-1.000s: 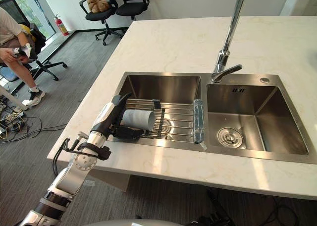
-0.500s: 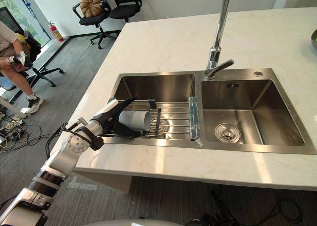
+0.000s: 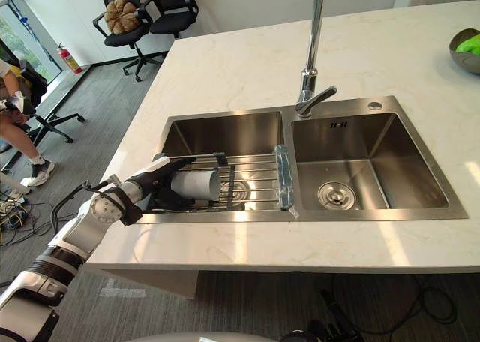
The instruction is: Walk over to the sink, pick up the cup, carry it to the dishwasher, place the cup inside the dishwasher, then close the dishwasher door
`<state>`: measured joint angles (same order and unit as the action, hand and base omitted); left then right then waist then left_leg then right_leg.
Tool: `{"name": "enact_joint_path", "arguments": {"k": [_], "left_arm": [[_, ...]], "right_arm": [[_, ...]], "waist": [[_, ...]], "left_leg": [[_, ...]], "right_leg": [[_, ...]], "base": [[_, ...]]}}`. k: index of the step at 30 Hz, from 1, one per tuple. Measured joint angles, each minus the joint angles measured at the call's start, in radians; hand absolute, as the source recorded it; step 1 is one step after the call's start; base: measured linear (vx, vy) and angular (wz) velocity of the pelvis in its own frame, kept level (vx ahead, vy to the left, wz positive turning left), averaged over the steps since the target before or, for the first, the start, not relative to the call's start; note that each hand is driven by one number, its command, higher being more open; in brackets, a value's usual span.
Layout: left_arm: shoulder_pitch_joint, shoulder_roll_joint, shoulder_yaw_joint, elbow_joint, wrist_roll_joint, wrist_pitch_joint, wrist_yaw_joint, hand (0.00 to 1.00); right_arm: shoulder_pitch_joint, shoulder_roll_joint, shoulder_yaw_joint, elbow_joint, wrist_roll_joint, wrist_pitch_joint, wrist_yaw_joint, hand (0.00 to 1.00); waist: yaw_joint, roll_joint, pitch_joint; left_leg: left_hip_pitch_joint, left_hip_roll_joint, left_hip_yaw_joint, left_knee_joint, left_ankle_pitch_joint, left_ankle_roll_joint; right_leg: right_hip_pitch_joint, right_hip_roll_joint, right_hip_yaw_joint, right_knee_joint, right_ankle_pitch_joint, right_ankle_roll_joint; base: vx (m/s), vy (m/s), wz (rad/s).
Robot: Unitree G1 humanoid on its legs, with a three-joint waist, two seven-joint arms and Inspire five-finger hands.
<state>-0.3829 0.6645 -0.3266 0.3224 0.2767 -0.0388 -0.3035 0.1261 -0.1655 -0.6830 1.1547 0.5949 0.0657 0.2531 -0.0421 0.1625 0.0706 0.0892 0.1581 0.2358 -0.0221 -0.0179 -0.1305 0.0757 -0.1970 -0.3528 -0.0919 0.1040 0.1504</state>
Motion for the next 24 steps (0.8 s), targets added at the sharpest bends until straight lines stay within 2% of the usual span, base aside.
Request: {"name": "enact_joint_path", "arguments": {"k": [8,15,19,24], "left_arm": [[-0.014,0.001,-0.004,0.038,0.107,-0.056,0.023,1.00],[-0.015,0.001,-0.045,0.068,0.180,-0.087,0.082,1.00],[-0.016,0.000,-0.048,0.080,0.196,-0.108,0.089,1.00],[-0.034,-0.005,-0.055,0.109,0.195,-0.105,0.088,1.00]], "right_arm": [[0.033,0.000,0.012,-0.018,-0.001,0.000,0.001,1.00],[0.041,0.000,0.044,-0.036,-0.007,0.000,0.015,1.00],[0.042,-0.002,0.082,-0.037,-0.007,-0.003,0.016,1.00],[0.043,-0.004,0.139,-0.038,-0.007,-0.002,0.018,1.00]], "waist": [[-0.001,0.000,0.000],[-0.004,-0.003,0.002],[-0.005,-0.019,0.012],[-0.005,-0.039,0.011]], "left_leg": [[0.008,0.000,0.025,0.000,-0.003,-0.001],[0.008,0.003,0.053,-0.001,-0.008,-0.004],[0.015,0.002,0.059,-0.001,-0.010,-0.004],[0.018,0.002,0.067,0.001,-0.012,-0.003]], "right_leg": [[-0.011,0.000,0.027,0.000,0.006,-0.001],[-0.029,0.004,0.052,0.005,0.010,-0.002],[-0.026,0.004,0.058,0.005,0.010,-0.002],[-0.030,0.003,0.068,0.003,0.012,-0.003]], "base": [[-0.03,-0.002,-0.09],[-0.01,-0.003,-0.11],[0.00,-0.001,-0.04],[-0.04,-0.009,-0.05]]}}
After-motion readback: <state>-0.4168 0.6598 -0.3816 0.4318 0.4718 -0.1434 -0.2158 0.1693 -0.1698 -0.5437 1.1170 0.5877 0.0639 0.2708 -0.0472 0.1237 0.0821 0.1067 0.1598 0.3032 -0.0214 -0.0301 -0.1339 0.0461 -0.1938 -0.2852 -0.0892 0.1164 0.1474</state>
